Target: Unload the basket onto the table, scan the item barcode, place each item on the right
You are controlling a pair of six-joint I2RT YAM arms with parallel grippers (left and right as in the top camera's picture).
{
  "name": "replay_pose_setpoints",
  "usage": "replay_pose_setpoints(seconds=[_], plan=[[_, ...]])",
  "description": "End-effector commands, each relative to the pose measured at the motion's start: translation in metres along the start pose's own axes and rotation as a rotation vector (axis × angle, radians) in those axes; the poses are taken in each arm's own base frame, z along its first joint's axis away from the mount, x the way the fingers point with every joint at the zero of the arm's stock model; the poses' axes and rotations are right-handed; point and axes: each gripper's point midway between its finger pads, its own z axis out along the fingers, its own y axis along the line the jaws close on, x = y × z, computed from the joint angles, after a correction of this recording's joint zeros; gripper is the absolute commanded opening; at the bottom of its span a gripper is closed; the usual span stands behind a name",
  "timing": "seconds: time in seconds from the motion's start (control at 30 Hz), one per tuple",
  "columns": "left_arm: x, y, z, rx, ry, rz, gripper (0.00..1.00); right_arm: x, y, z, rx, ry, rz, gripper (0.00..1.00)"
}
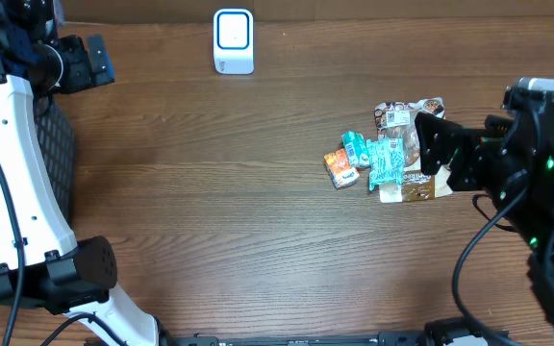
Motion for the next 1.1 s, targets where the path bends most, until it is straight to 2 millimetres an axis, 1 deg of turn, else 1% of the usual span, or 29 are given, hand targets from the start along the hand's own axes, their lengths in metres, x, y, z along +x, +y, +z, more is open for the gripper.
replay_pose_setpoints(seconds=[0.0,0.2,0.33,0.4,0.53,0.7,0.87,1.0,1.07], plan=[[-0.002,-0.003,-0.008,0.012,-0.022,0.018,1.0,0.02,-0.013,0.007,0.019,-0.078,-0.071,1.0],[-0.002,-0.003,-0.008,0.012,-0.021,0.018,1.0,0.053,-0.029,0.024,-0.002,-0.257,-0.073,1.0],[-0.002,-0.003,-0.008,0.012,-0.021,0.018,1.0,0.079,-0.035,0.028,-0.048,-0.376,-0.083,1.0],[-0.002,-0.003,-0.008,0.012,-0.021,0.018,1.0,0.095,-0.039,0.03,-0.067,-0.424,-0.09,1.0],[-0.002,-0.003,-0.008,0.012,-0.021,0.018,1.0,0.124,-0.046,0.035,-0.083,-0.49,-0.099,1.0],[-0.002,-0.003,-0.008,0.012,-0.021,0.018,1.0,0.153,-0.053,0.042,-0.098,-0.553,-0.105,1.0],[-0.002,-0.003,-0.008,0.012,-0.022,0.018,0.99,0.17,-0.057,0.047,-0.107,-0.57,-0.093,1.0],[-0.002,-0.003,-0.008,0.012,-0.021,0.018,1.0,0.178,-0.059,0.05,-0.101,-0.532,-0.088,1.0],[-0.002,-0.003,-0.008,0.012,-0.021,0.018,1.0,0.187,-0.062,0.055,-0.092,-0.491,-0.082,1.0]])
